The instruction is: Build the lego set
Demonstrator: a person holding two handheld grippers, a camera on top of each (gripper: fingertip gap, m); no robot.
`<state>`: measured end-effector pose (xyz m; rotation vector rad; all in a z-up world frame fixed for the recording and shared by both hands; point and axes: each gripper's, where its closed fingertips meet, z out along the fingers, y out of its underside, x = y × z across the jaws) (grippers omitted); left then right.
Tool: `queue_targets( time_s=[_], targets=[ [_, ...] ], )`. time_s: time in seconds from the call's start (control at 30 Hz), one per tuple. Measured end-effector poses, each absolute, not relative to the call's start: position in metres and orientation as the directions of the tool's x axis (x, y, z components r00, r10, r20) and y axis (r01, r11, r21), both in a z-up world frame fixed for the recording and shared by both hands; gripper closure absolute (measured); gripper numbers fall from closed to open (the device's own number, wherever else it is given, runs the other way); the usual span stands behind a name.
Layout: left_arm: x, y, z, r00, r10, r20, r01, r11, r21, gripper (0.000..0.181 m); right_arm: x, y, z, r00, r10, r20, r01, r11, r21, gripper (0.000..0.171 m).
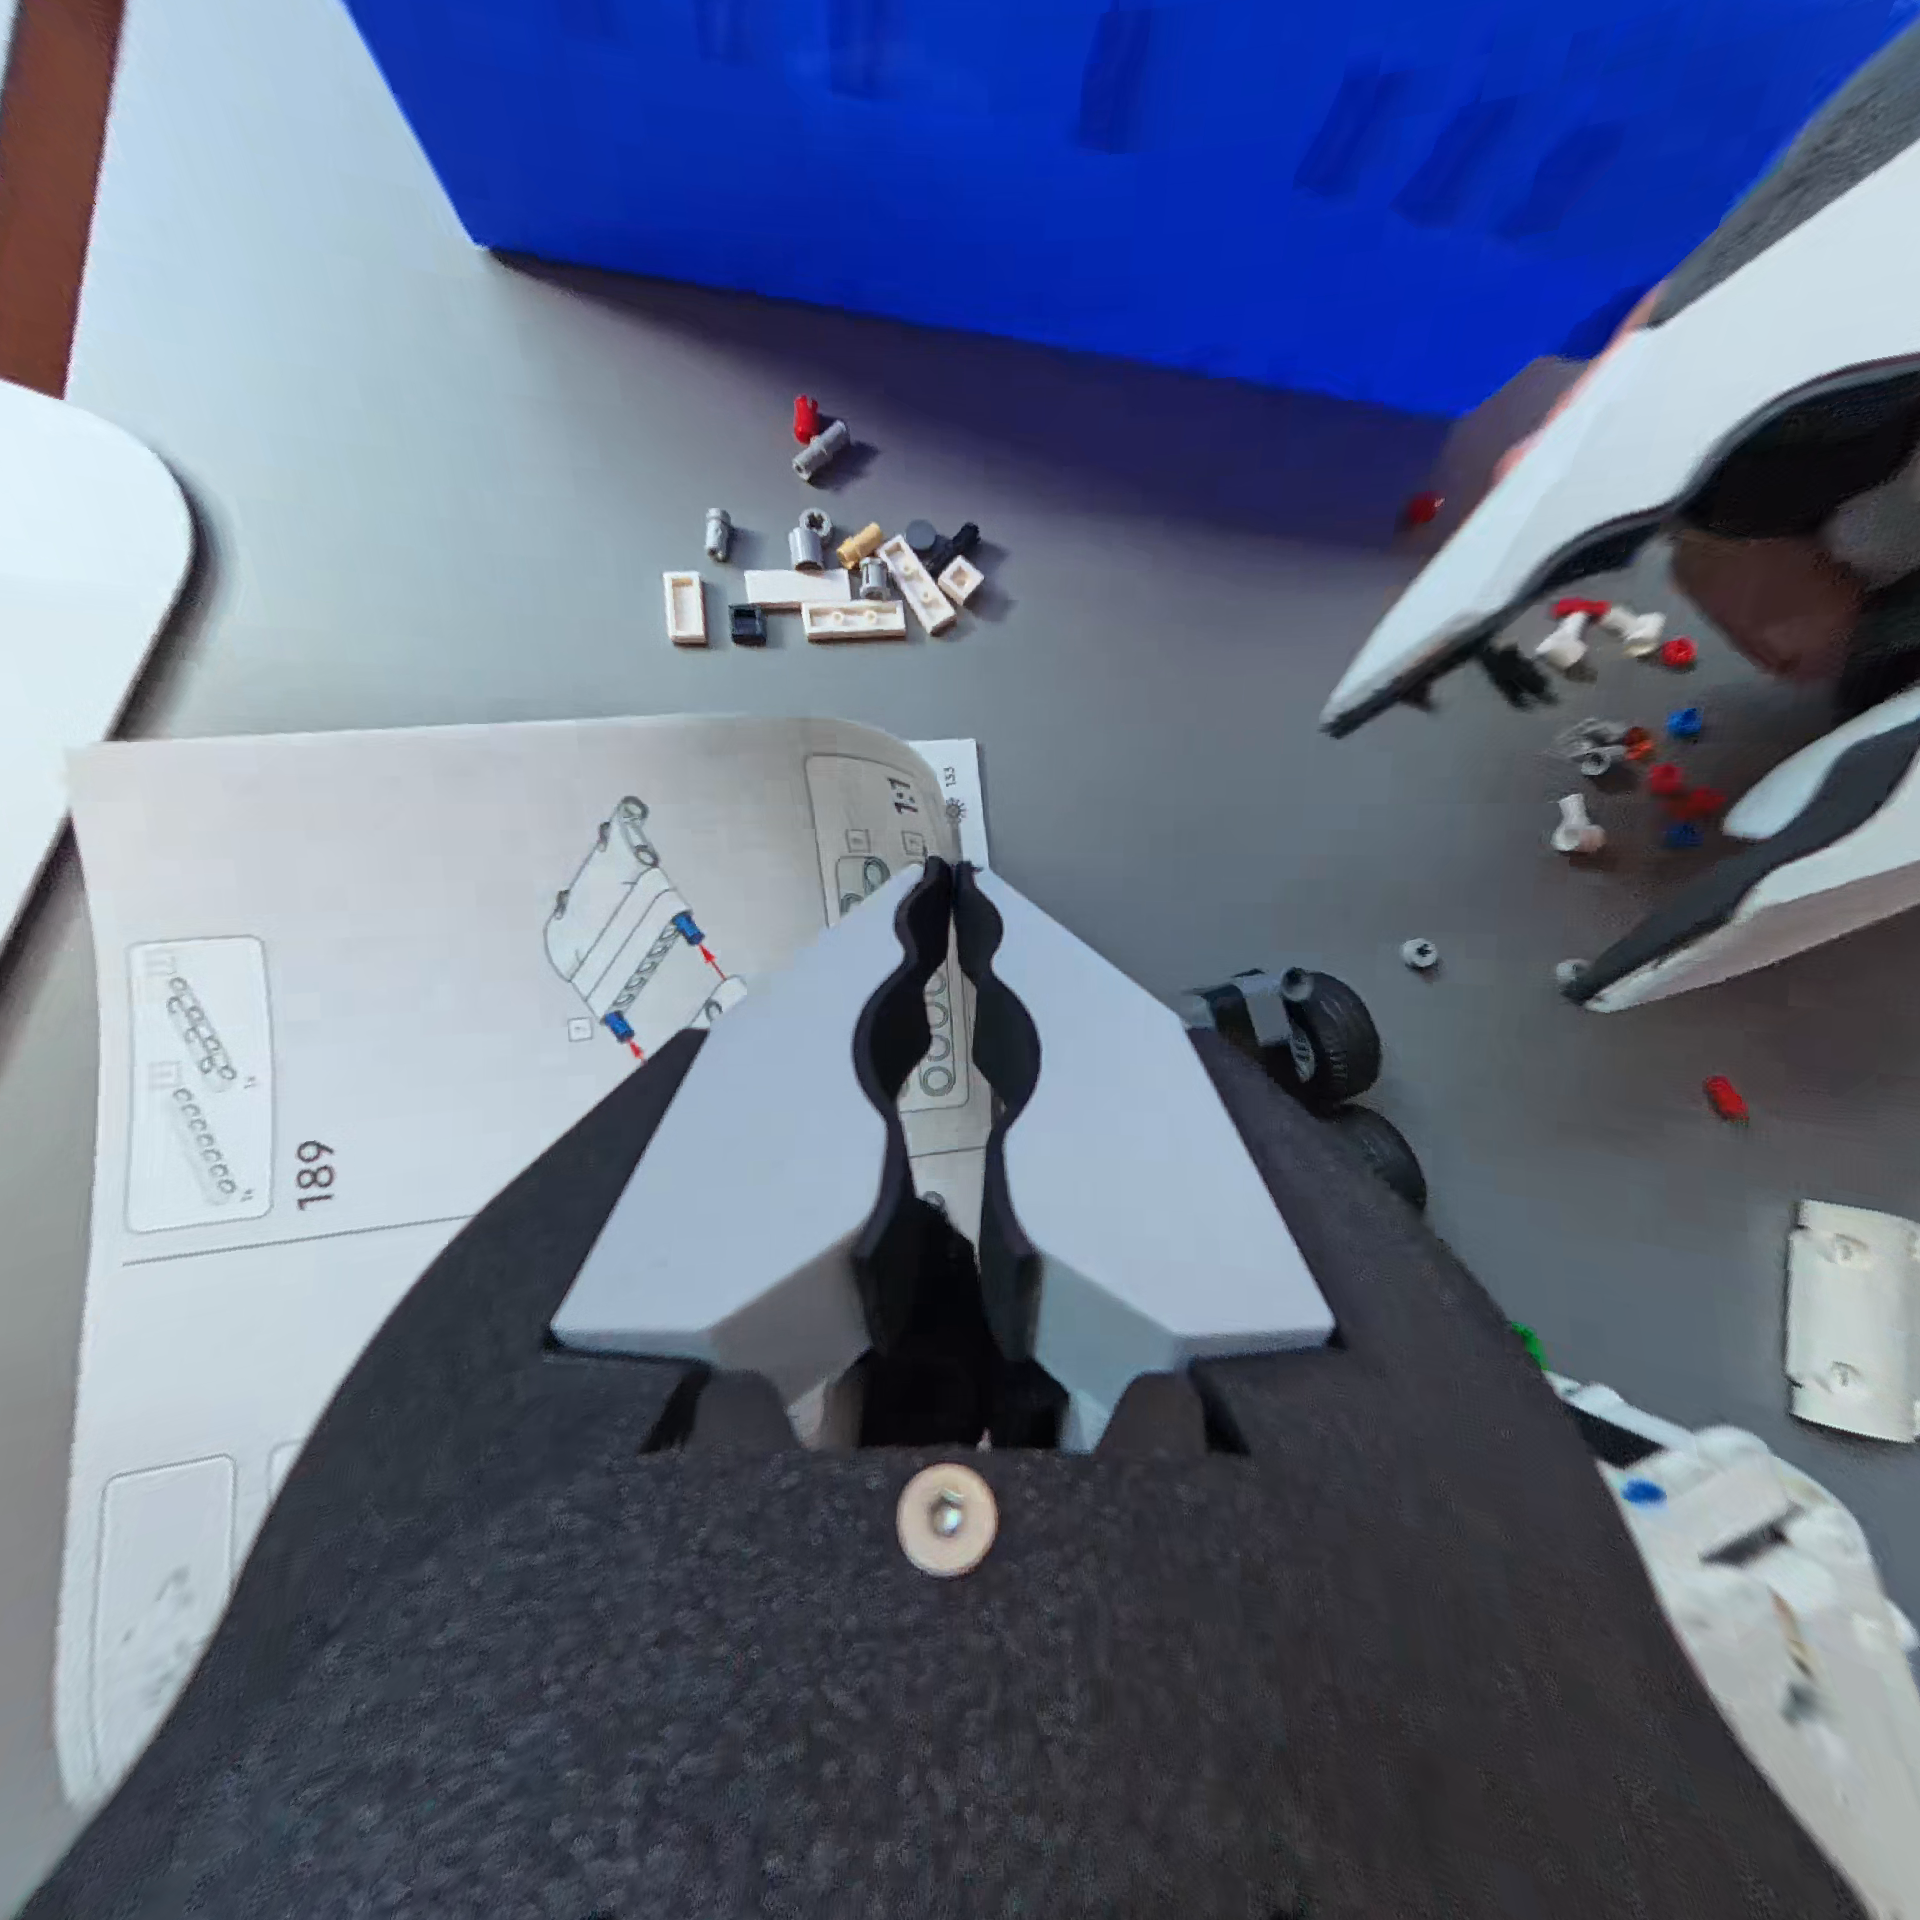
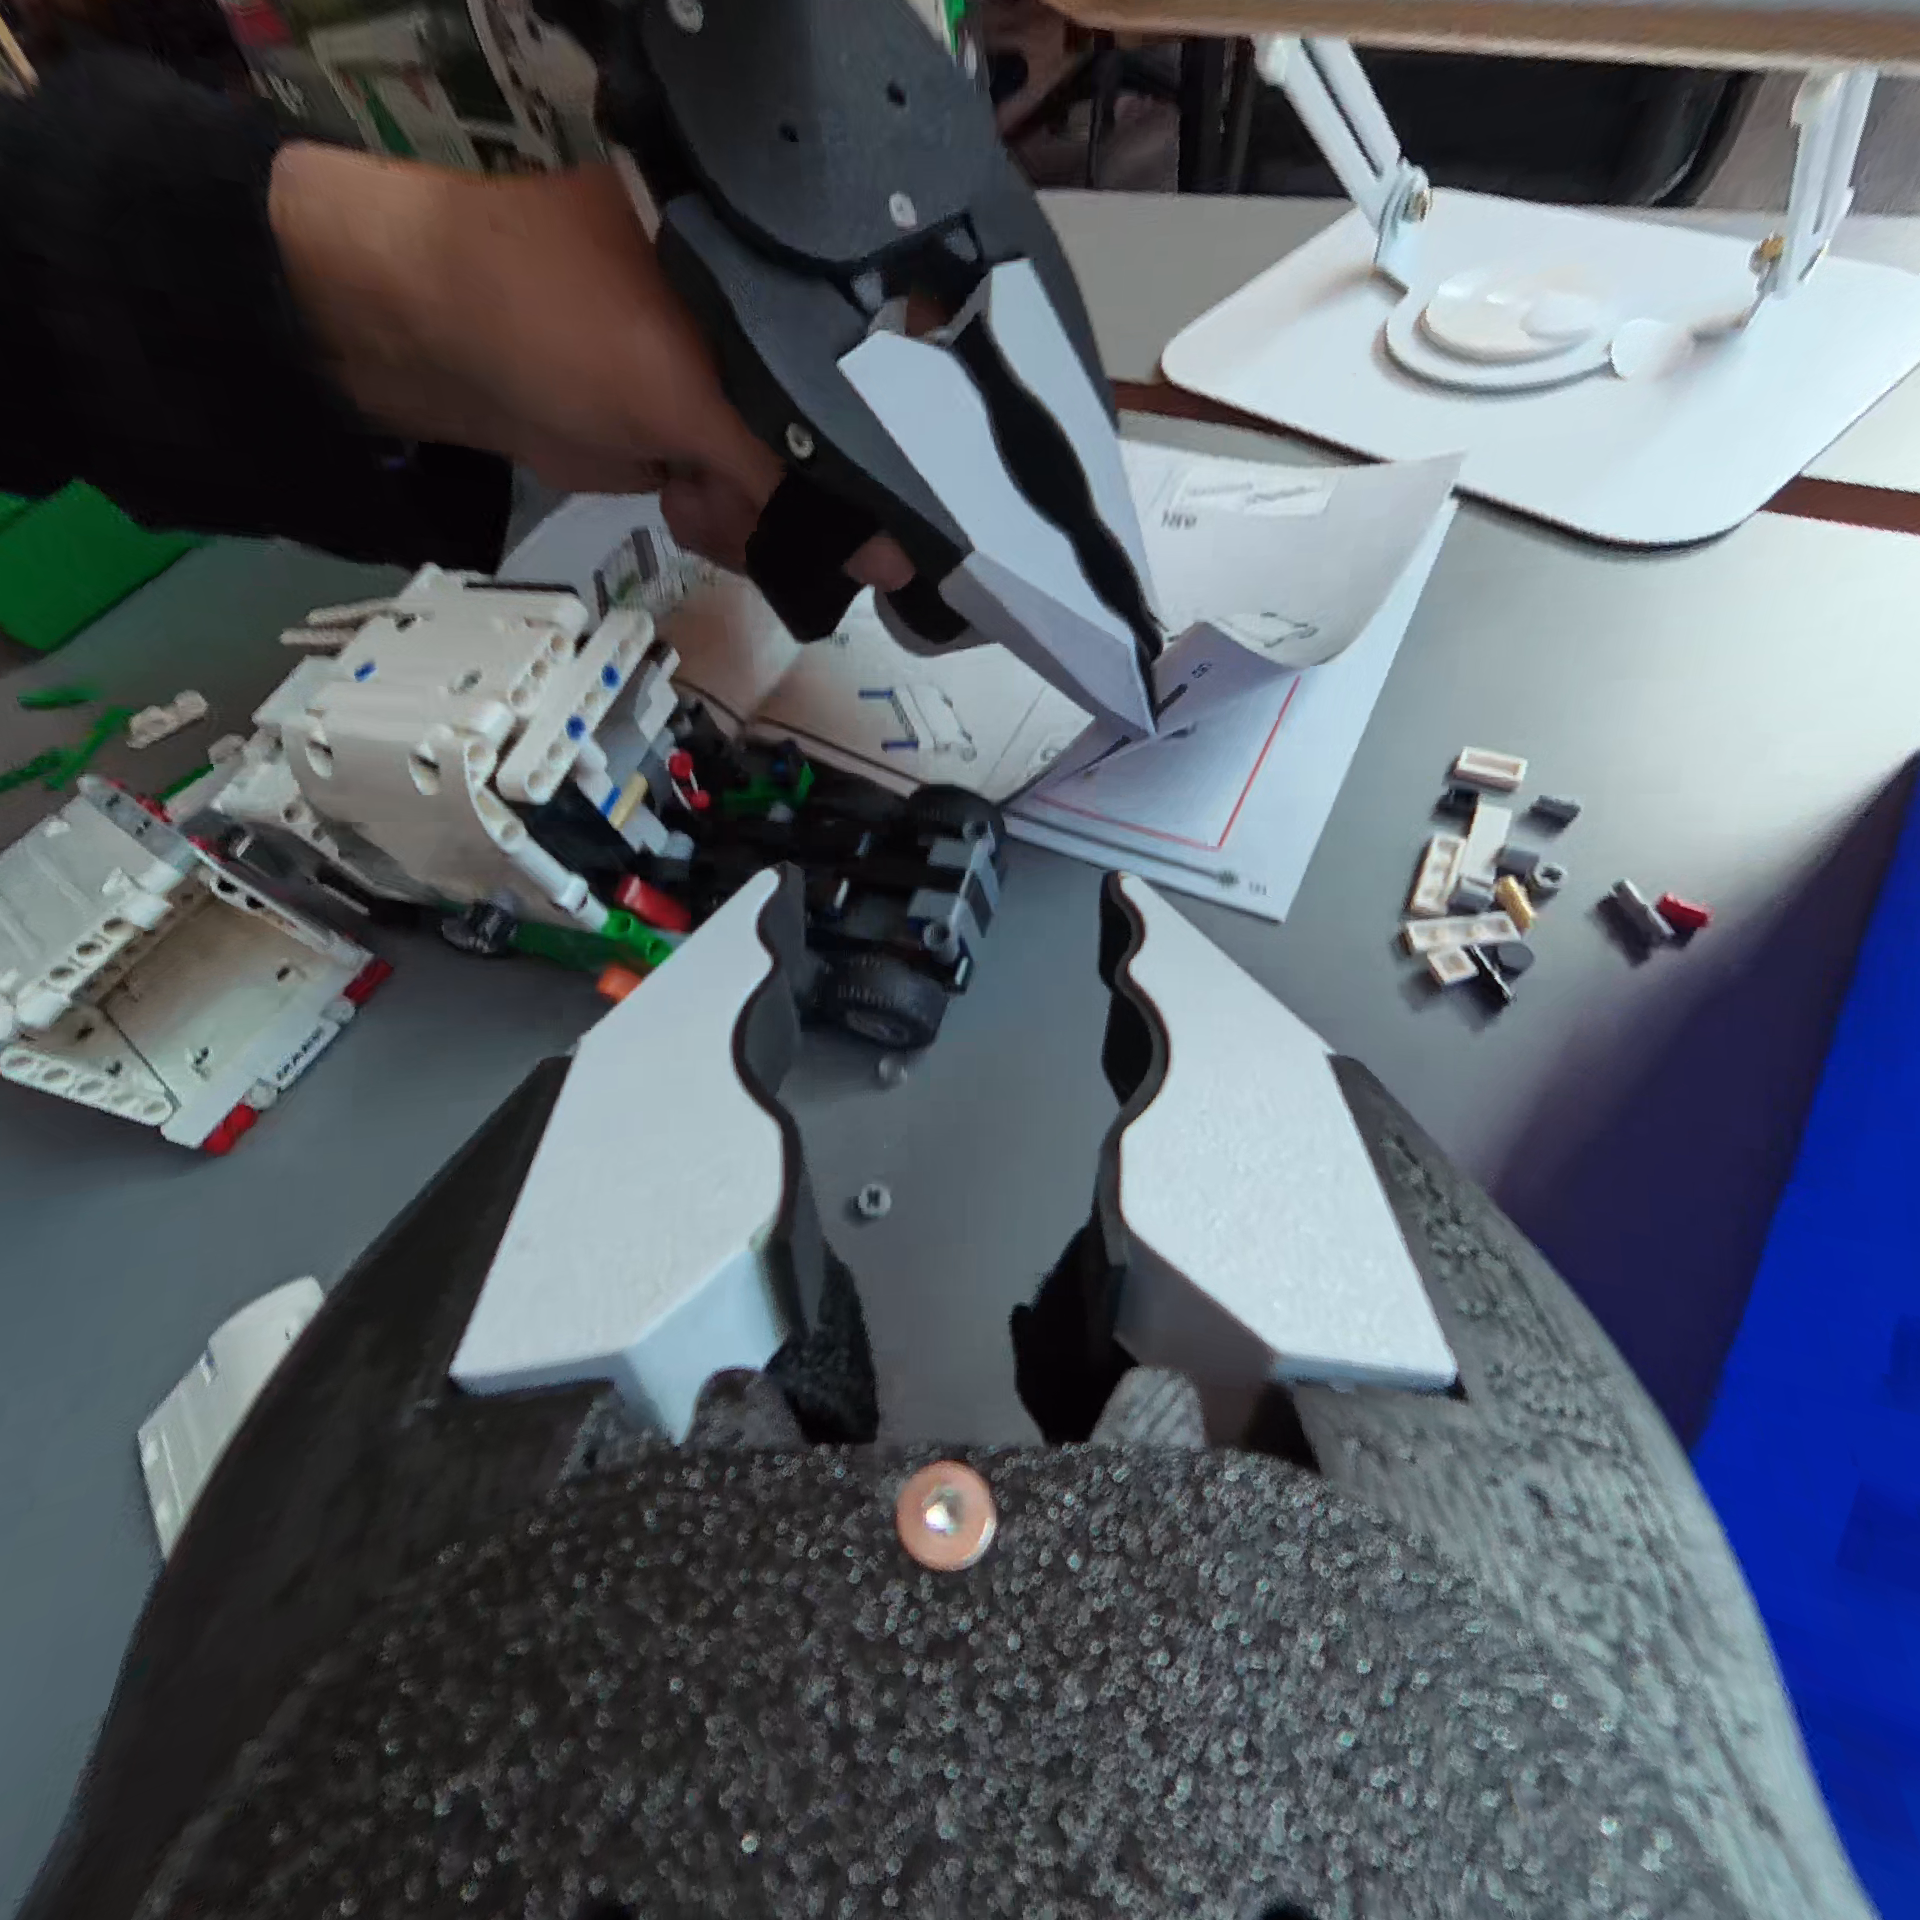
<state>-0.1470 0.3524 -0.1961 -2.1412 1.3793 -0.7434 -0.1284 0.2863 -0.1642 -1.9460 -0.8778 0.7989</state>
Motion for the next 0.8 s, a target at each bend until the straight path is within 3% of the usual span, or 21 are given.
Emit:
queue_targets(
  time_s=[0.03, 0.23, 0.4, 0.57, 0.8],
  targets=[
    [-0.151, 0.351, -0.187, 0.345, -0.914, 0.213, -0.619, -0.392, -0.68, 0.181, -0.135, 0.293, -0.161, 0.544, 0.808, -0.226, 0.244, -0.41, -0.879, 0.108],
    [-0.187, 0.338, -0.13, 0.319, -0.875, 0.364, -0.351, -0.466, -0.812, 0.181, -0.181, 0.324, -0.129, 0.346, 0.795, -0.497, 0.03, -0.539, -0.842, 0.099],
    [-0.204, 0.325, -0.11, 0.286, -0.888, 0.36, -0.246, -0.431, -0.868, 0.181, -0.215, 0.342, -0.096, 0.089, 0.692, -0.716, -0.142, -0.703, -0.697, 0.108],
    [-0.205, 0.319, -0.108, 0.303, -0.897, 0.321, -0.23, -0.396, -0.889, 0.181, -0.23, 0.34, -0.097, 0.03, 0.688, -0.725, -0.126, -0.717, -0.686, 0.134],
    [-0.206, 0.316, -0.107, 0.304, -0.891, 0.337, -0.188, -0.403, -0.896, 0.18, -0.228, 0.34, -0.099, 0.014, 0.685, -0.728, -0.125, -0.721, -0.681, 0.141]
  ],
)
